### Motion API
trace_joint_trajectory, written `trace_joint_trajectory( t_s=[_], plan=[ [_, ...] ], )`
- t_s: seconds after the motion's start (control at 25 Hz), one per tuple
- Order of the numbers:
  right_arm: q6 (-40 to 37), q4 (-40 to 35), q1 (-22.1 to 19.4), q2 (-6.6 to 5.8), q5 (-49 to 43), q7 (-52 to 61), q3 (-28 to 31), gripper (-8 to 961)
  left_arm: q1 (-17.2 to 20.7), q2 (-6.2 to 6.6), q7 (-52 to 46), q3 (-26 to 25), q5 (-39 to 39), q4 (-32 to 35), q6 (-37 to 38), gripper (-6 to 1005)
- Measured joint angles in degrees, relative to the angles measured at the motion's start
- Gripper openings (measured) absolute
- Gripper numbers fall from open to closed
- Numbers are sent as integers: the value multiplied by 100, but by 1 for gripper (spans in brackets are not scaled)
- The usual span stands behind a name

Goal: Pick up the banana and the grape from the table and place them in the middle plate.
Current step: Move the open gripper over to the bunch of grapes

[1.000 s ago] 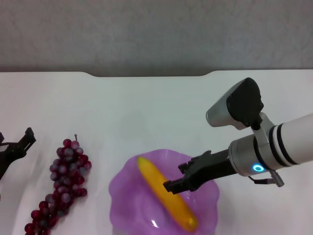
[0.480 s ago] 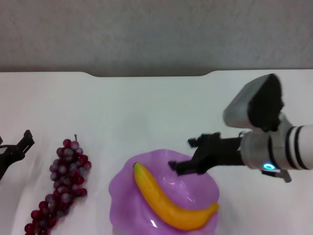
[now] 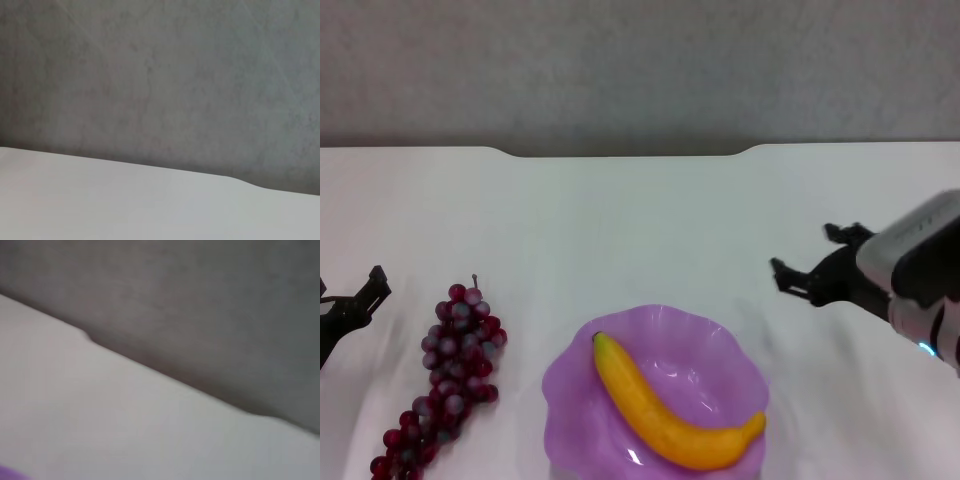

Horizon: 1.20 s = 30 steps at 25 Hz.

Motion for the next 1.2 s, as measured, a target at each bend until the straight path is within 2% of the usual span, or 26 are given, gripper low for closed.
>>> trace_joint_trajectory(
  t_s=[0.16,0.2,0.24,0.36,0.4,0.56,0.68,0.84,1.0,1.2],
  plan=[
    [-2141,-613,-75,-8,-34,-76,-919,882,-6,-2,0,-3,0,0,0,892],
    [-3316,-1073,3,-7,-35,-21,-1538,882,-11,-4,0,0,0,-3,0,892],
    [-3316,-1073,3,-7,-35,-21,-1538,883,-18,-6,0,2,0,-5,0,892],
    [-4915,-1866,270,-4,-53,371,-2540,883,-19,-9,0,1,0,0,0,892],
    [-5216,-2036,325,0,-54,556,-2710,883,-21,-9,0,0,0,1,1,892],
    [-6706,-3099,555,1,-60,2523,-3499,883,-38,-15,-7,24,15,13,1,892],
    [-6903,-3671,712,1,-45,3989,-3766,882,-31,-25,-46,28,32,23,20,892],
    [-6231,-4053,982,0,-33,5093,-3763,882,8,-29,-69,38,46,127,47,892],
    [-5785,-4283,1223,-1,-51,5433,-3800,883,40,-27,-65,143,59,259,146,892],
    [-5702,-4350,1216,7,-64,5401,-3874,883,208,123,-93,415,127,903,299,892]
  ],
)
